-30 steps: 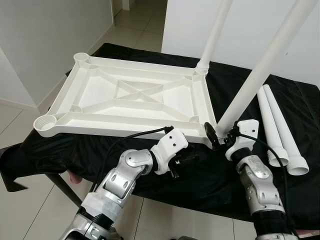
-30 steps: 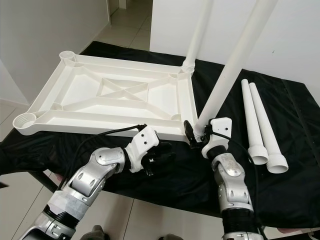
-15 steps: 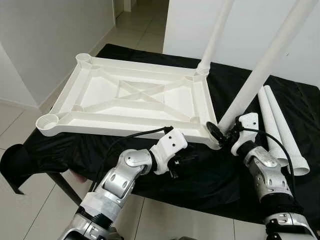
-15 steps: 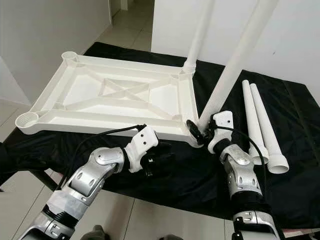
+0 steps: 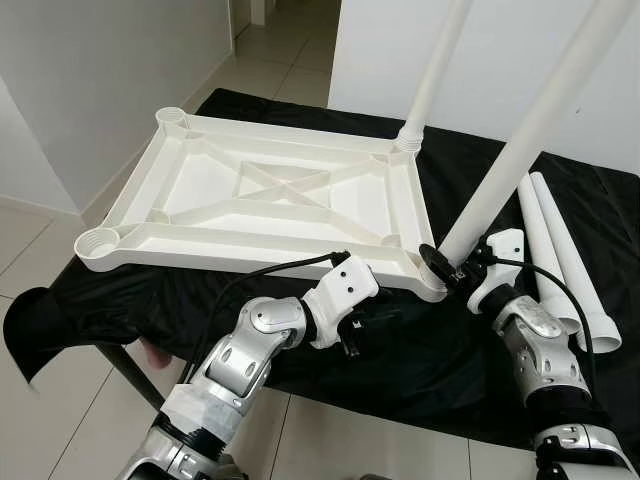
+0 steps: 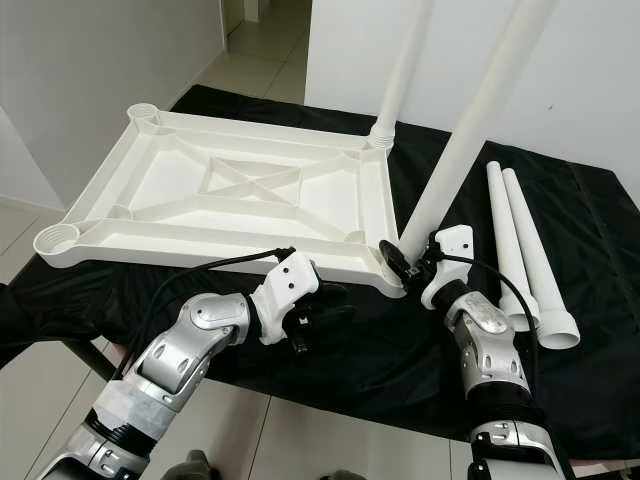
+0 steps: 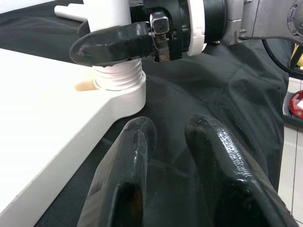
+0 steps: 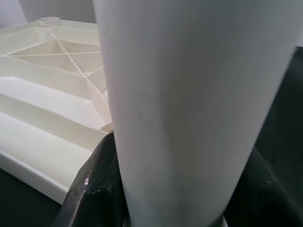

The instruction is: Building children table

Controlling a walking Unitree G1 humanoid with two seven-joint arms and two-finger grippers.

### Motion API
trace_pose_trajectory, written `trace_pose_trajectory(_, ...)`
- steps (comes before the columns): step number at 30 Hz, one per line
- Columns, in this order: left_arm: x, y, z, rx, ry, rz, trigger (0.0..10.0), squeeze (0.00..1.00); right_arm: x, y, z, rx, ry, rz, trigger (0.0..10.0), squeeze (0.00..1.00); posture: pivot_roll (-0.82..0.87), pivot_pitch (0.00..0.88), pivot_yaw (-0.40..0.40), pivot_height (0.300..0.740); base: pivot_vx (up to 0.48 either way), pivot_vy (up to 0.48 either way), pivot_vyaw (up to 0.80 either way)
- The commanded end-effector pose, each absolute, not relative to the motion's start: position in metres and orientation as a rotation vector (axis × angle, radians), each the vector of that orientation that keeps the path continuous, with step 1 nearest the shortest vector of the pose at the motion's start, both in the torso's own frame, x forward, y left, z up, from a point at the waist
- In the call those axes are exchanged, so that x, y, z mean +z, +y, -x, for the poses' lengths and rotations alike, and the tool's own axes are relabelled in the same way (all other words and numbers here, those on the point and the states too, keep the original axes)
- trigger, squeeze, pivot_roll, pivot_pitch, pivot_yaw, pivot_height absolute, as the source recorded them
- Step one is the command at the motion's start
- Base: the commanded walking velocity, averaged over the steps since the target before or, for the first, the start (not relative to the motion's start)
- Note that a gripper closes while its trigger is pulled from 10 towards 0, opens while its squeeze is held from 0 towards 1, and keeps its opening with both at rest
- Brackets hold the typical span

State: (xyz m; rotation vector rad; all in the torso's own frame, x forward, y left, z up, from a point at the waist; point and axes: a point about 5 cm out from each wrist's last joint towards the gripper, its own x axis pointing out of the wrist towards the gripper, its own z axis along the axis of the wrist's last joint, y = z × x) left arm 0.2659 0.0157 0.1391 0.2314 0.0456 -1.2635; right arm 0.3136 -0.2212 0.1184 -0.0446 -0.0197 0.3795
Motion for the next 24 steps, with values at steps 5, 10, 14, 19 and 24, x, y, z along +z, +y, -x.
trace_pose_trajectory(5, 0.141, 0.014, -0.265, -1.263, 0.043, -0.236, 10.0, 0.00, 0.107, -0.215, -0.312, 0.193, 0.051, 0.026, 10.0, 0.00, 0.07, 0.000, -0.065, 0.740, 0.000, 0.000, 0.00)
trace_pose_trajectory(10, 0.142, 0.013, -0.267, -1.258, 0.038, -0.235, 10.0, 0.00, 0.105, -0.207, -0.313, -0.002, 0.066, -0.001, 10.0, 0.00, 0.08, 0.000, -0.079, 0.740, 0.000, 0.000, 0.00)
trace_pose_trajectory(14, 0.144, 0.013, -0.268, -1.246, 0.033, -0.228, 10.0, 0.00, 0.103, -0.190, -0.308, -0.185, 0.067, -0.035, 10.0, 0.00, 0.07, 0.000, -0.076, 0.740, 0.000, 0.000, 0.00)
trace_pose_trajectory(19, 0.142, 0.013, -0.265, -1.254, 0.041, -0.225, 10.0, 0.00, 0.100, -0.168, -0.295, -0.372, 0.087, -0.106, 10.0, 0.00, 0.07, 0.000, -0.076, 0.740, 0.000, 0.000, 0.00)
trace_pose_trajectory(24, 0.142, 0.014, -0.265, -1.260, 0.044, -0.225, 10.0, 0.00, 0.108, -0.170, -0.295, -0.357, 0.075, -0.084, 10.0, 0.00, 0.06, 0.000, -0.068, 0.740, 0.000, 0.000, 0.00)
